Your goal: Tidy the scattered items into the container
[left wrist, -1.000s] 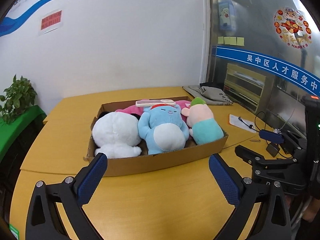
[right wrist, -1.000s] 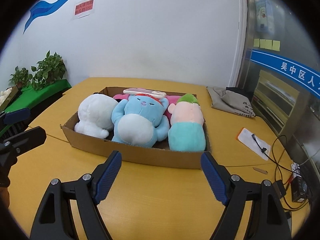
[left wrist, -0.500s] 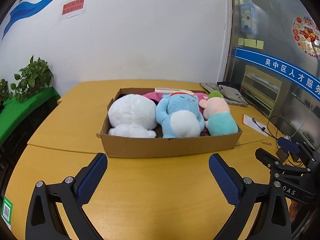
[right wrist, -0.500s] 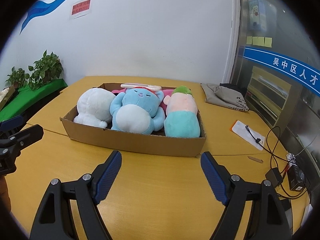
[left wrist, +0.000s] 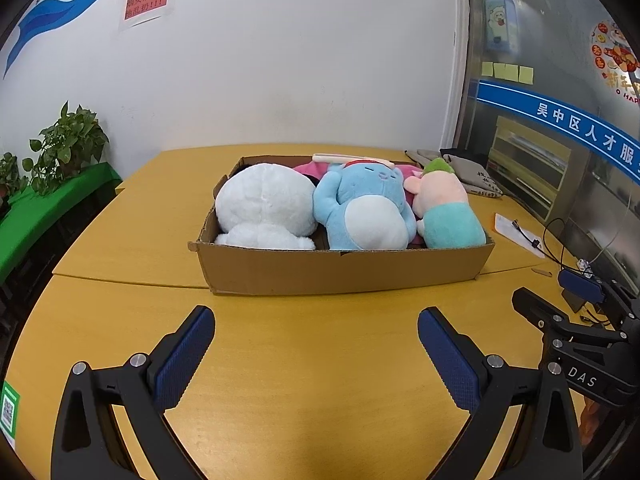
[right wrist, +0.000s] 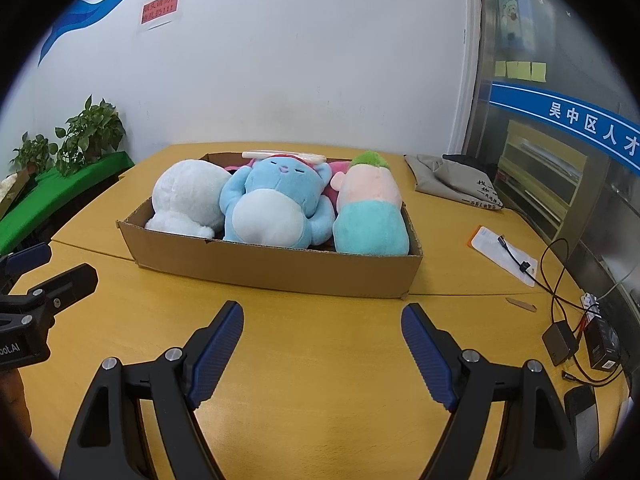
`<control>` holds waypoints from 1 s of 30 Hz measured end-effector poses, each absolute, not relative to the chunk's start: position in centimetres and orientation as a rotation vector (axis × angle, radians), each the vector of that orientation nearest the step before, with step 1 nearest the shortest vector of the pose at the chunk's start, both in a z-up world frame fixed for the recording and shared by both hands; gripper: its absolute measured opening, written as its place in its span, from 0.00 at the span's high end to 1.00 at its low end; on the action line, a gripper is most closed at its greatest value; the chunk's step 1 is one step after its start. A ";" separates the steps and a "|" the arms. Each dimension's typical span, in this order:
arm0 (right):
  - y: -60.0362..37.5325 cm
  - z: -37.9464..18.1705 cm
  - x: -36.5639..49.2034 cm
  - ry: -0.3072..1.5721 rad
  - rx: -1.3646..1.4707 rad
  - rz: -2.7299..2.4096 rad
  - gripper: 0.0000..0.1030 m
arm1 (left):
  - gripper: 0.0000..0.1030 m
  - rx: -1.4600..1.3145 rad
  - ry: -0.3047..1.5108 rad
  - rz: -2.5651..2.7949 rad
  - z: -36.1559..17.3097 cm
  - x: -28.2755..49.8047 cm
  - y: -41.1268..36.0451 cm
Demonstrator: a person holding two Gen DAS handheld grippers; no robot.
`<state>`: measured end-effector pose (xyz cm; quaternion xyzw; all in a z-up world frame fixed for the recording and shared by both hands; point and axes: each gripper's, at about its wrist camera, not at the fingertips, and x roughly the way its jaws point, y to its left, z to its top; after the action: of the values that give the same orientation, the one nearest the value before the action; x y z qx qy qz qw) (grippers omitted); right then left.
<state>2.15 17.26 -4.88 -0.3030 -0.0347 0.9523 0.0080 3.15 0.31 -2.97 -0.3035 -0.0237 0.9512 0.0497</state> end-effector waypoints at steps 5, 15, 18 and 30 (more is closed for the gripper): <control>17.5 -5.1 2.2 -0.103 -0.948 2.970 0.21 | 0.00 -0.936 -0.069 2.899 -3.2 3.1 0.6; 17.6 -5.9 2.2 -0.091 -0.967 2.967 0.21 | 0.00 -0.947 -0.069 2.905 -3.7 3.4 0.7; 17.6 -6.0 2.3 -0.085 -0.969 2.964 0.21 | 0.00 -0.952 -0.062 2.907 -3.7 3.3 0.8; 18.1 -6.5 2.3 -0.061 -0.974 2.962 0.21 | 0.00 -0.966 -0.054 2.907 -4.2 3.6 1.0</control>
<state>2.35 18.06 -6.49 -0.3125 -0.0197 0.9497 0.0115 3.64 1.01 -4.19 -0.3150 -0.0175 0.9481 0.0391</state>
